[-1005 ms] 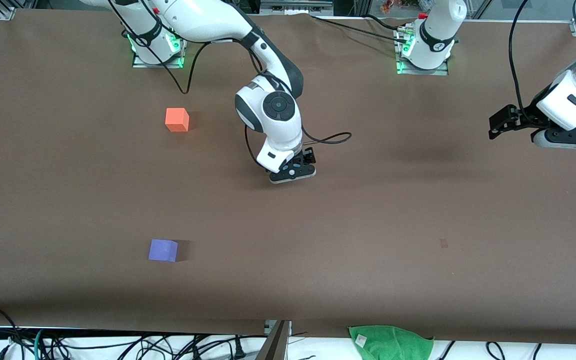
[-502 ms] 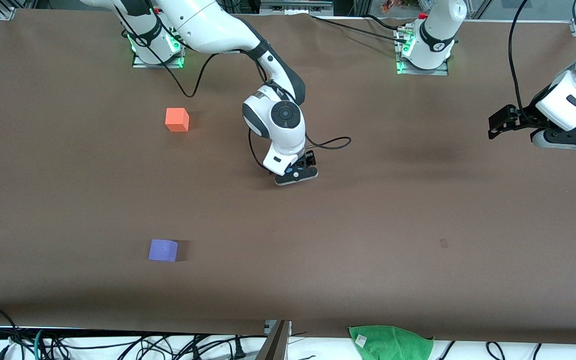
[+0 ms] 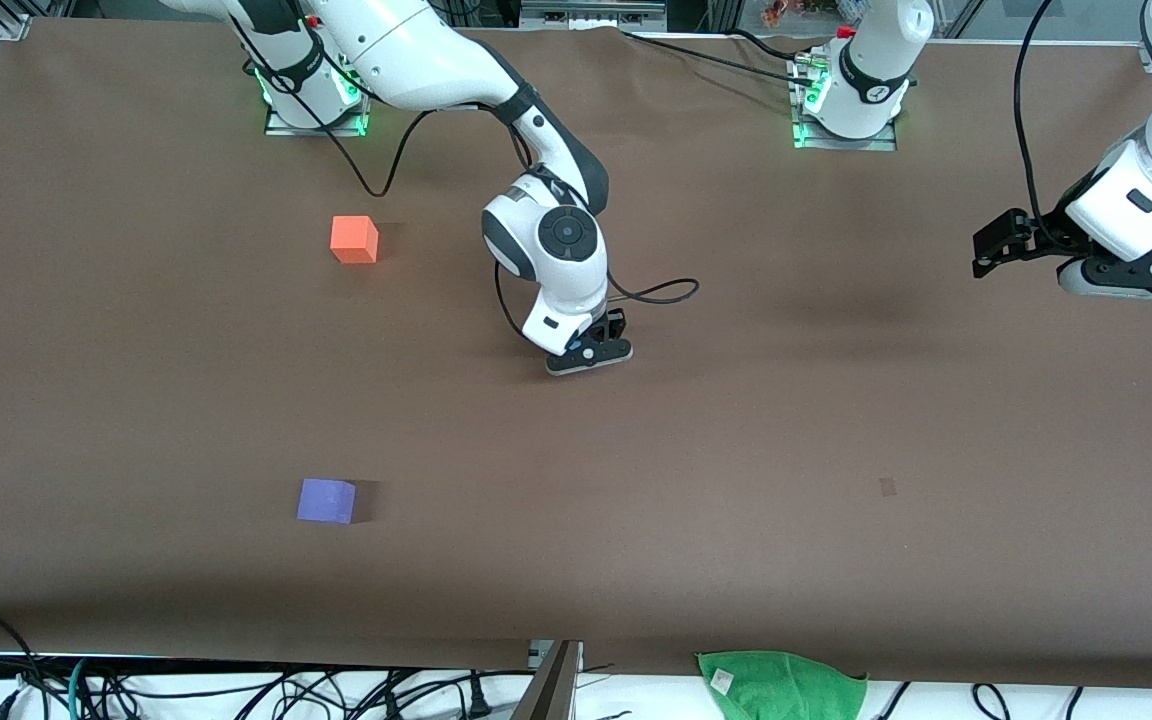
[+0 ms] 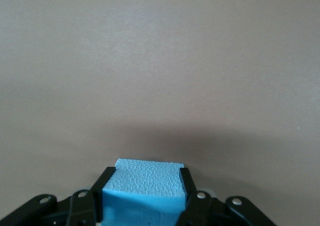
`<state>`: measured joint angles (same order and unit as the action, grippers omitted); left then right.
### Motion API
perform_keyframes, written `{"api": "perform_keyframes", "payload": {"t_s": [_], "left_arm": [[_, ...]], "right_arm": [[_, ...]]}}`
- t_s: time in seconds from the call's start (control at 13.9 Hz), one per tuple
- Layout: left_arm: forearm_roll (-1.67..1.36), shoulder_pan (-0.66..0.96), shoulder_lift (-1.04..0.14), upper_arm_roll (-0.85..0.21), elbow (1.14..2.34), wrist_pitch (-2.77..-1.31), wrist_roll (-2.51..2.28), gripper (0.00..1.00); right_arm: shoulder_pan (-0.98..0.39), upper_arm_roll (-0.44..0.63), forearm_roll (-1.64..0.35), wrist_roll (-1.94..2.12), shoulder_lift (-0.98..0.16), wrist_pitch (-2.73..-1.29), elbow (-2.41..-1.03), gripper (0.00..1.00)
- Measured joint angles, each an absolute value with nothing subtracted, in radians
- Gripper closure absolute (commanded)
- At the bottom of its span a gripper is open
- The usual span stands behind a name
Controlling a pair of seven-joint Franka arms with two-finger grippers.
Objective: Place blue block between orange and purple blocks
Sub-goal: 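Grasp the light-blue cube with the right gripper and carry it toward the orange cube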
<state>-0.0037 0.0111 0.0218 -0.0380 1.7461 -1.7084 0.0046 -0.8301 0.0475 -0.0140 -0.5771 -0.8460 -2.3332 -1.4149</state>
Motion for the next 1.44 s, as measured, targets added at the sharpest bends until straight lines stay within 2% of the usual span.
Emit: {"api": "perform_keyframes", "payload": {"t_s": [0.29,0.57,0.79,0.93,1.08,1.29,1.44], "left_arm": [[-0.004,0.011,0.022,-0.038,1.745,-1.708,0.005,0.00],[-0.004,0.012,0.022,-0.038,1.745,-1.708,0.005,0.00],[-0.004,0.012,0.021,-0.038,1.745,-1.705,0.005,0.00],[-0.004,0.013,0.021,-0.039,1.744,-1.704,0.005,0.00],[-0.004,0.014,0.021,-0.039,1.744,-1.703,0.005,0.00],[-0.004,0.014,0.021,-0.039,1.744,-1.702,0.005,0.00],[-0.004,0.015,0.021,-0.046,1.743,-1.702,0.005,0.00]], "right_arm": [[-0.748,0.056,-0.014,-0.498,-0.812,-2.225,-1.397,0.61],[-0.605,0.062,-0.014,-0.338,-0.713,-2.063,-1.408,0.61],[-0.500,0.068,-0.016,-0.281,-0.606,-2.048,-1.533,0.61],[-0.478,0.125,-0.016,-0.235,-0.530,-2.053,-1.635,0.61],[-0.471,0.186,-0.018,-0.185,-0.474,-2.098,-1.740,0.61],[-0.469,0.222,-0.022,-0.176,-0.442,-2.327,-1.941,0.60],[-0.468,0.228,-0.055,-0.176,-0.442,-2.422,-2.028,0.60]]}}
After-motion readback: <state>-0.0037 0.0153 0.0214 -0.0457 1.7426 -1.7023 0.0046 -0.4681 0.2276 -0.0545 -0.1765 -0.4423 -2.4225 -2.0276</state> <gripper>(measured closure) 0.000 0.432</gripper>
